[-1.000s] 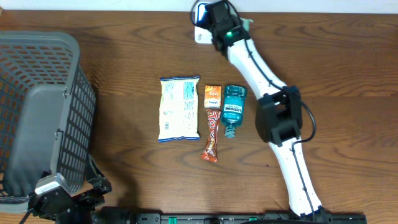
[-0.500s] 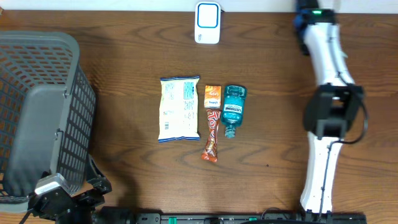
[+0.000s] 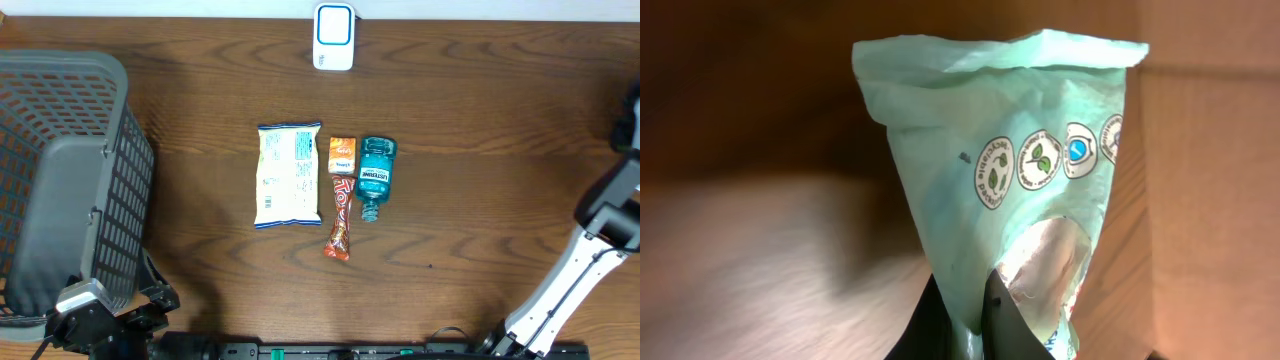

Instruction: Scan the item barcode

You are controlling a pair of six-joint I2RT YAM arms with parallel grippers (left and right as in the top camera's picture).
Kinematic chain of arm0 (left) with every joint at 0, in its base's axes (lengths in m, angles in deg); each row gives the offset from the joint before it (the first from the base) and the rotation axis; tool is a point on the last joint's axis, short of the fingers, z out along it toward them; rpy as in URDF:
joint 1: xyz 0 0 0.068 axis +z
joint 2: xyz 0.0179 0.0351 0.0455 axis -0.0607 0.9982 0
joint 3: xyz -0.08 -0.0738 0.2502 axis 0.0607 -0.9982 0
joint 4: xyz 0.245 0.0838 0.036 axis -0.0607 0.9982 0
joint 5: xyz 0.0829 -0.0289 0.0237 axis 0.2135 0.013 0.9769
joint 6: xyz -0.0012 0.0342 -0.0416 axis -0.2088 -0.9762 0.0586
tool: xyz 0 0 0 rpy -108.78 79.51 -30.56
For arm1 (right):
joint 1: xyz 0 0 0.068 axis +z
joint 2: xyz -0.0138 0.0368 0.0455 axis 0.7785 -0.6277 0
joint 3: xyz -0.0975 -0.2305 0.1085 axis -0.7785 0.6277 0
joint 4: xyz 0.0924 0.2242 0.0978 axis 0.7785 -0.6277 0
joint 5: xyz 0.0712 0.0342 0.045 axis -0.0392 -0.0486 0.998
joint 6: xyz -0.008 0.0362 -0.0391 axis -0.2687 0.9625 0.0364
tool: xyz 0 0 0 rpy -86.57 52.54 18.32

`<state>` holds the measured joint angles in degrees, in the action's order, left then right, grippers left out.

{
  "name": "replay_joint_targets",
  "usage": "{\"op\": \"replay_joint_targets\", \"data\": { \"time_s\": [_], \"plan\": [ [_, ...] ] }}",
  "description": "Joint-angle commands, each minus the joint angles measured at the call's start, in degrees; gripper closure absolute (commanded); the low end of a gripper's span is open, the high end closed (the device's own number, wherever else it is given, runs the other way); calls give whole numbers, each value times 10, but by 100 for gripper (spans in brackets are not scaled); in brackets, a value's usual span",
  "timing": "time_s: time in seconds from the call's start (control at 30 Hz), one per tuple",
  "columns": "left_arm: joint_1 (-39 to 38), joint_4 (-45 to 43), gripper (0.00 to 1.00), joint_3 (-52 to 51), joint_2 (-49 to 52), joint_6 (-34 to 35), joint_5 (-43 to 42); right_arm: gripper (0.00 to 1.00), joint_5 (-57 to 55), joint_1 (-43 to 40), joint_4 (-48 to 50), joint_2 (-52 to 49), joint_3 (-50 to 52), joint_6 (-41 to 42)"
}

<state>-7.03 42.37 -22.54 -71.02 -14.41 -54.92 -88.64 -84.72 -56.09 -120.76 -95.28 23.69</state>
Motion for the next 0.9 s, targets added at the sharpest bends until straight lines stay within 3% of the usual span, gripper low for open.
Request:
{"op": "replay_joint_targets", "data": {
  "time_s": [0.0,0.03,0.1,0.17,0.27,0.5,0.67,0.87],
  "plan": [
    [-1,19,2,-12,-2,10,3,98,24,-27,10,21,13,-2],
    [-1,19,2,-12,-2,10,3,91,30,-33,13,21,13,4],
    [-1,19,2,-12,-2,10,3,41,51,-39,13,26,7,24],
    [-1,19,2,-12,-2,10,4,1,106,-38,14,39,1,39],
    [-1,19,2,-12,-2,10,3,1,190,-29,14,73,-10,56],
    [-1,19,2,-12,-2,10,3,1,323,42,8,203,-11,188],
    [-1,19,2,-12,-2,10,3,1,354,167,-66,274,-11,305],
    [-1,19,2,-12,-2,10,3,1,370,315,-142,274,-7,388]
  ]
}}
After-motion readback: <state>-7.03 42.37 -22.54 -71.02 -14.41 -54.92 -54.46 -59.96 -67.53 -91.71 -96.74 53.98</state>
